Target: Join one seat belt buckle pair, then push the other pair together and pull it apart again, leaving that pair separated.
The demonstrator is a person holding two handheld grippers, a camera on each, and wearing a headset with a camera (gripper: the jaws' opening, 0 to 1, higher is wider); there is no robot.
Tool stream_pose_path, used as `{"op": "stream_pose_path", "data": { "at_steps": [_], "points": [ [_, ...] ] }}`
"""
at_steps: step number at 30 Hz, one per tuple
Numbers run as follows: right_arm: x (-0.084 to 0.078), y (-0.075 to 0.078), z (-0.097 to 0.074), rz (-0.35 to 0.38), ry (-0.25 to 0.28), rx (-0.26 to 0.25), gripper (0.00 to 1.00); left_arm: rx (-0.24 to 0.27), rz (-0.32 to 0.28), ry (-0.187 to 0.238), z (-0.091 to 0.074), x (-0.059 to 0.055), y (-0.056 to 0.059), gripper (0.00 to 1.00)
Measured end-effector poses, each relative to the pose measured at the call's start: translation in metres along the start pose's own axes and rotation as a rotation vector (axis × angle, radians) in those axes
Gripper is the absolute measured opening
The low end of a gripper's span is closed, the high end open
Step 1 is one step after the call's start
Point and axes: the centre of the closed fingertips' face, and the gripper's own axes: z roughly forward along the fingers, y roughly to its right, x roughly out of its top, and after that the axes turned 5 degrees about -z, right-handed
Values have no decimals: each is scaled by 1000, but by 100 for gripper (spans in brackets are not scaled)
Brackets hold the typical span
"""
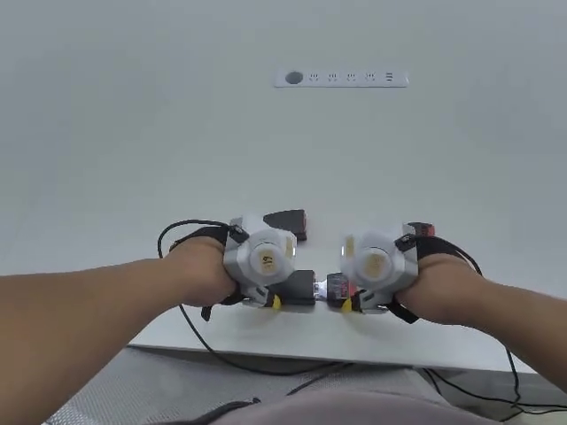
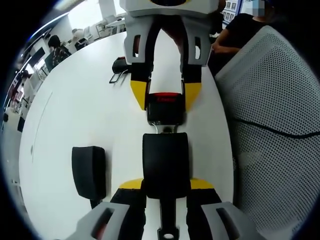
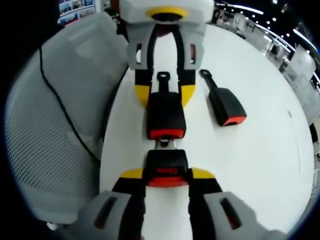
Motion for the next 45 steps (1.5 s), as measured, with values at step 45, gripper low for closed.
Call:
{"op": "stream_pose_path", "data": {
  "at_steps": [45],
  "points": [
    [5, -1, 2, 3, 42, 11, 31, -15, -39, 37, 0, 0, 4, 31]
  ]
}}
